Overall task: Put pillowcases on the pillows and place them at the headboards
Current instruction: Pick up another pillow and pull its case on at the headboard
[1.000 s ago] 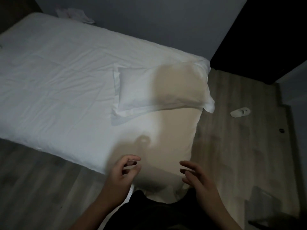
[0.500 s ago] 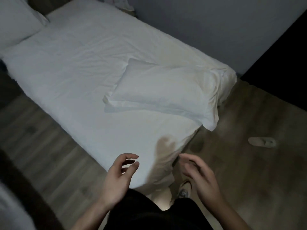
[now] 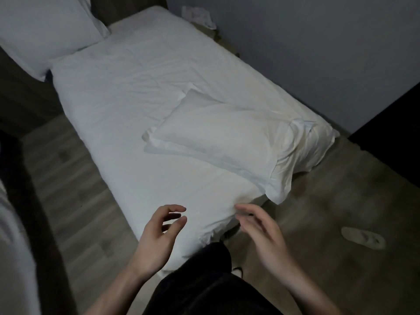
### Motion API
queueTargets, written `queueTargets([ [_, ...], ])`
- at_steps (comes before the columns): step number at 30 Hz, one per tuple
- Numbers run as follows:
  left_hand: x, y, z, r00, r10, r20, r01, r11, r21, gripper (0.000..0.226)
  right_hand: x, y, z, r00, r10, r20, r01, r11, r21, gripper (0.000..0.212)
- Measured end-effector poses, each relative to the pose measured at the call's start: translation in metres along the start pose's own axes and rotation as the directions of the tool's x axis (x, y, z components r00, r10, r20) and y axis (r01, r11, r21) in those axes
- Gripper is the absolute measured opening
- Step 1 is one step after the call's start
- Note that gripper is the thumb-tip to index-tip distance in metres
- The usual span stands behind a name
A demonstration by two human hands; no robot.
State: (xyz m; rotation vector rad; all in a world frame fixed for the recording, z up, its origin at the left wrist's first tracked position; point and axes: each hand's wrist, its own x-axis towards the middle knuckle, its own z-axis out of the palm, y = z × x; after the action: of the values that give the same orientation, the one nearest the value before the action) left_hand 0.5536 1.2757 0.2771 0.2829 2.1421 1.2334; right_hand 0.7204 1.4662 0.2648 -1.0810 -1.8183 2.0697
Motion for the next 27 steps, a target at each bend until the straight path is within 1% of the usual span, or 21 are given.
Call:
queueTargets([
  [2, 0.011, 0.005, 0.011, 0.999, -0.011, -0.038, 0.011, 1.0, -0.015, 0.014, 0.014, -0.005, -0.014, 1.0, -0.007, 0.027, 0.008, 1.0, -0.014, 0.027],
  [4, 0.031, 0.013, 0.025, 0.999, -0.024, -0.035, 0.023, 1.0, -0.016, 0.013, 0.031, -0.011, -0.031, 1.0, -0.008, 0.03, 0.009, 0.999, -0.034, 0.026],
  [9, 0.108, 0.04, 0.072, 0.999, -0.023, 0.043, 0.025, 0.999, -0.03, 0.012, 0.085, -0.023, -0.083, 1.0, 0.009, -0.02, -0.012, 0.994, -0.109, 0.023],
  [12, 0.154, 0.064, 0.103, 0.995, -0.033, 0.09, 0.037, 0.998, -0.042, 0.012, 0.116, -0.038, -0.113, 0.997, 0.005, -0.081, -0.012, 0.996, -0.086, 0.019],
  [14, 0.181, 0.08, 0.123, 0.992, -0.034, 0.122, 0.039, 0.999, -0.038, 0.011, 0.141, -0.046, -0.133, 0.992, 0.002, -0.13, -0.014, 0.996, -0.093, 0.038],
  [15, 0.193, 0.085, 0.13, 0.991, -0.036, 0.131, 0.041, 0.998, -0.037, 0.011, 0.153, -0.045, -0.144, 0.99, 0.009, -0.14, -0.023, 0.995, -0.097, 0.036],
  [16, 0.202, 0.09, 0.136, 0.99, -0.043, 0.133, 0.048, 0.998, -0.04, 0.01, 0.165, -0.045, -0.153, 0.989, 0.021, -0.149, -0.035, 0.995, -0.095, 0.024],
  [17, 0.21, 0.095, 0.14, 0.99, -0.05, 0.129, 0.057, 0.997, -0.046, 0.01, 0.176, -0.048, -0.16, 0.987, 0.032, -0.16, -0.051, 0.992, -0.112, 0.018],
  [18, 0.217, 0.097, 0.145, 0.992, -0.051, 0.117, 0.058, 0.997, -0.05, 0.01, 0.188, -0.05, -0.167, 0.987, 0.04, -0.154, -0.057, 0.993, -0.107, 0.022],
  [19, 0.224, 0.1, 0.15, 0.993, -0.056, 0.106, 0.061, 0.997, -0.049, 0.01, 0.2, -0.052, -0.175, 0.987, 0.049, -0.155, -0.067, 0.991, -0.113, 0.04],
  [20, 0.232, 0.102, 0.156, 0.993, -0.069, 0.098, 0.074, 0.996, -0.049, 0.01, 0.212, -0.055, -0.182, 0.988, 0.059, -0.145, -0.078, 0.989, -0.128, 0.052],
  [21, 0.24, 0.102, 0.161, 0.992, -0.09, 0.091, 0.095, 0.994, -0.051, 0.011, 0.223, -0.058, -0.188, 0.992, 0.065, -0.112, -0.081, 0.987, -0.138, 0.048],
  [22, 0.248, 0.102, 0.166, 0.99, -0.116, 0.082, 0.12, 0.991, -0.056, 0.011, 0.236, -0.06, -0.195, 0.993, 0.079, -0.085, -0.092, 0.983, -0.158, 0.031],
  [23, 0.255, 0.1, 0.171, 0.987, -0.144, 0.065, 0.148, 0.987, -0.059, 0.011, 0.249, -0.061, -0.204, 0.994, 0.099, -0.041, -0.104, 0.98, -0.17, 0.02],
  [27, 0.276, 0.095, 0.196, 0.966, -0.255, -0.05, 0.249, 0.963, -0.108, 0.009, 0.307, -0.071, -0.229, 0.985, 0.148, 0.093, -0.118, 0.956, -0.269, 0.025],
])
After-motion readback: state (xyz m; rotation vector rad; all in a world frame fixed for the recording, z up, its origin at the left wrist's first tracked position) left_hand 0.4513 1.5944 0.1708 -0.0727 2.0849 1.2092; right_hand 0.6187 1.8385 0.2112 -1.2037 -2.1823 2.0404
